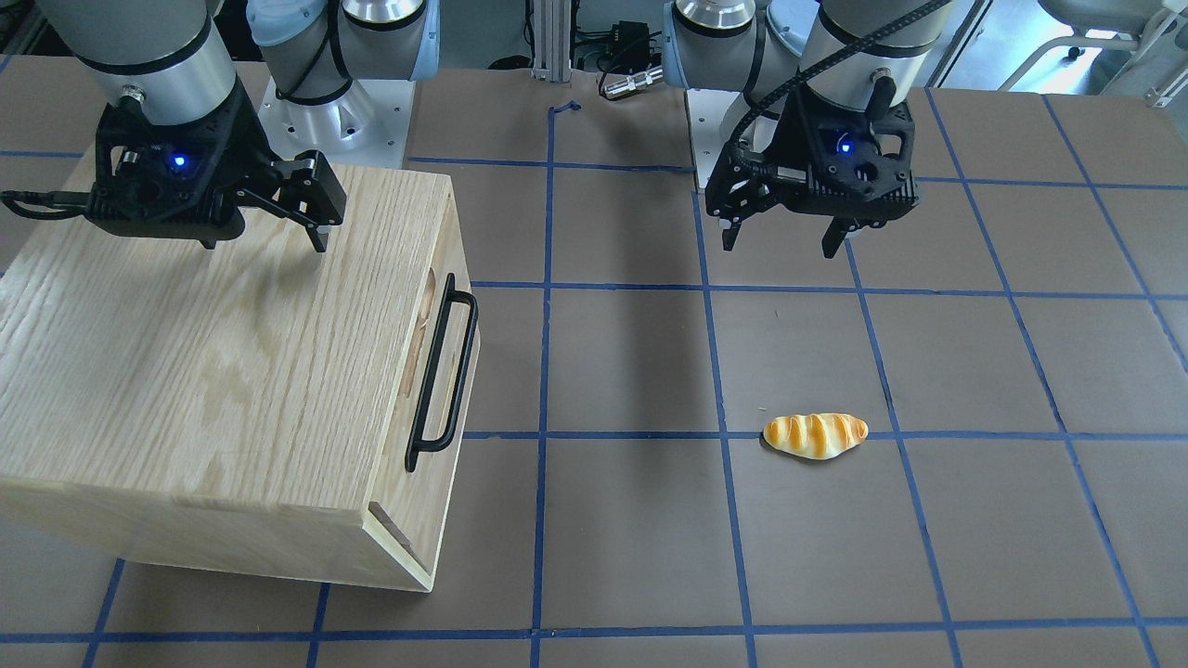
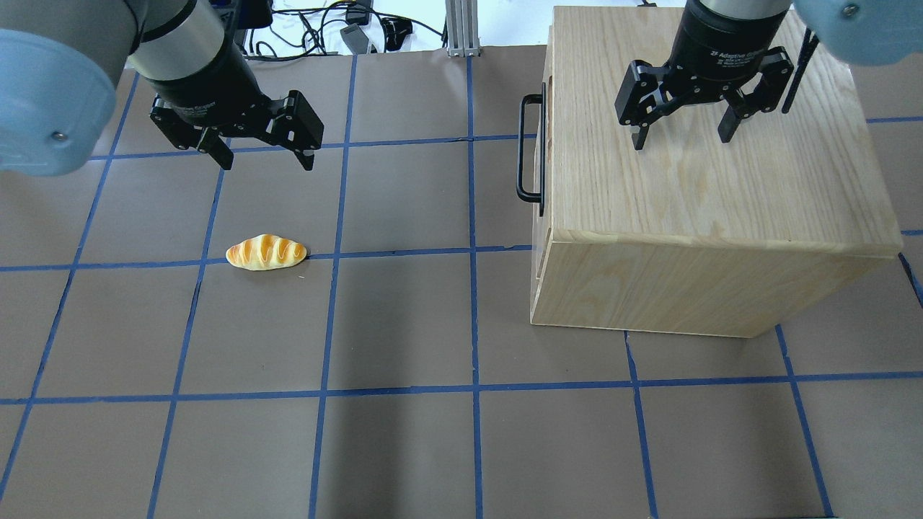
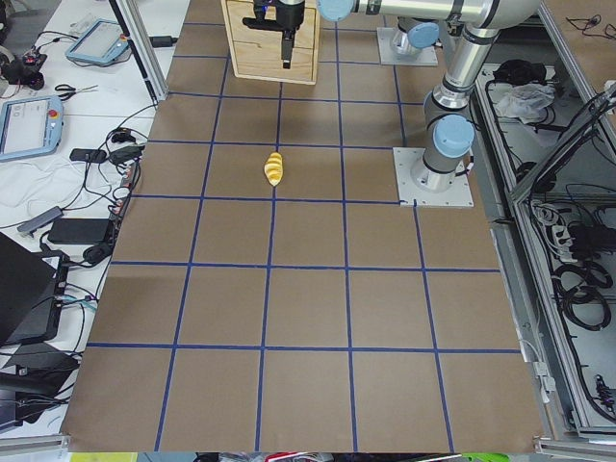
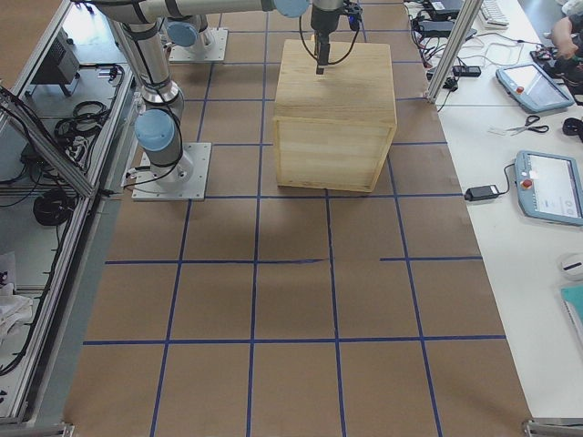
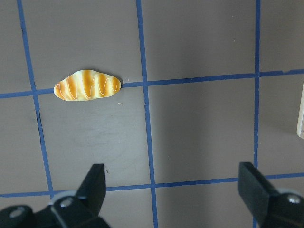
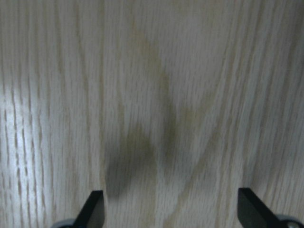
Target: Open upper drawer
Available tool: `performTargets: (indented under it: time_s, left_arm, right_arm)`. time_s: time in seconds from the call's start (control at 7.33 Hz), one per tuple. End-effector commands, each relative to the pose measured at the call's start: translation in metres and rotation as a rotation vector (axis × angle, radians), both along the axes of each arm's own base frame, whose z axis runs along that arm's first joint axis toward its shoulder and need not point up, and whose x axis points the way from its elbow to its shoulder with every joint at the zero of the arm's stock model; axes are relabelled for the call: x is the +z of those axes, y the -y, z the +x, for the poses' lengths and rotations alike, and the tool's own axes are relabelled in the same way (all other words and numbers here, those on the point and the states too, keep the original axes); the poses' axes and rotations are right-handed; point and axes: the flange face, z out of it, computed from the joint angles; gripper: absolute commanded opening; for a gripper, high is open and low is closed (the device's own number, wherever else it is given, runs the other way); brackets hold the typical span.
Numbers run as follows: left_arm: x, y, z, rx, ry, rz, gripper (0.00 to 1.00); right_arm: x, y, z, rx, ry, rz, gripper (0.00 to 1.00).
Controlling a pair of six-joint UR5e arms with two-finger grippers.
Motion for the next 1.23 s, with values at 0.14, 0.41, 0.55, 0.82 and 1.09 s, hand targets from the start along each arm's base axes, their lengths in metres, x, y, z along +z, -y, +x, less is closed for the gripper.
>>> performTargets:
  time_s: [0.14,0.41,0.55,0.82,1.09]
  left_arm:
    - [-0.034,0.038,-0.024,0.030,-0.213,-0.007,1.00]
    - [-0.062,0.063,-0.062,0.080,-0.385,0.004,1.00]
    - [-0.078,0.073,-0.082,0.155,-0.460,0.024,1.00]
    - [-0.102,0.076,-0.134,0.153,-0.515,0.027,1.00]
    - [-0.119,0.080,-0.151,0.147,-0.559,0.049,1.00]
  right_arm:
    - [0.000,0.000,0.000,0.001,0.000,0.000,1.00]
    - [0.000,0.000,0.000,0.000,0.000,0.000,1.00]
    - [0.000,0.000,-0.001,-0.002,0.000,0.000,1.00]
    - [0.000,0.000,0.000,0.000,0.000,0.000,1.00]
    - [-0.001,0.000,0.000,0.000,0.000,0.001,1.00]
